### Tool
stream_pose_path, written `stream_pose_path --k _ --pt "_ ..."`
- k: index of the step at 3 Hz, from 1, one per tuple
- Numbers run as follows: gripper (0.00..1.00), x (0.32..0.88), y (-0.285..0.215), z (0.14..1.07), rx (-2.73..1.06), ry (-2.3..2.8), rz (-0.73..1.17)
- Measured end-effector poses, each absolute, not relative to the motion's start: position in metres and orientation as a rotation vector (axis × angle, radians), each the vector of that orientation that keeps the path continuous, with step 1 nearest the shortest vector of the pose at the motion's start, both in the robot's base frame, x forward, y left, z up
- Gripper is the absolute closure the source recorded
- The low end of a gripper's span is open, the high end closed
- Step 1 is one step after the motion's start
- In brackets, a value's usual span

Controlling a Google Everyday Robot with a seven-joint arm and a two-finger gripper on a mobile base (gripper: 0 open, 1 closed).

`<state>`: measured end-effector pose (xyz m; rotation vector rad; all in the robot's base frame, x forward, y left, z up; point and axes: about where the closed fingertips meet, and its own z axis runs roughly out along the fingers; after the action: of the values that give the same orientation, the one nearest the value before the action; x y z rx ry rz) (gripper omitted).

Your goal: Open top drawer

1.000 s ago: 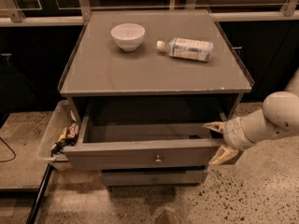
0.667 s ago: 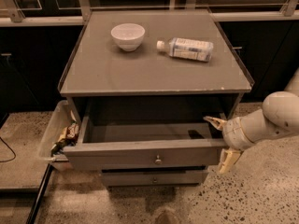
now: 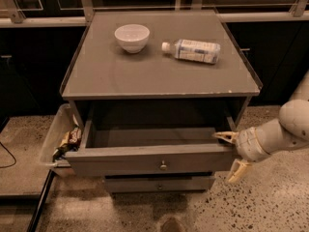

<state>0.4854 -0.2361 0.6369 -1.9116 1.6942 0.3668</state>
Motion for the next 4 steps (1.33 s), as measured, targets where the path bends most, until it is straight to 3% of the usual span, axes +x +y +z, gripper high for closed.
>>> stream_pose_path --k 3,4 --pt "0.88 0.452 -0.245 0.637 -1.946 1.665 0.411" --pt "1.00 0.443 -0.246 0.640 -1.954 1.655 0.399"
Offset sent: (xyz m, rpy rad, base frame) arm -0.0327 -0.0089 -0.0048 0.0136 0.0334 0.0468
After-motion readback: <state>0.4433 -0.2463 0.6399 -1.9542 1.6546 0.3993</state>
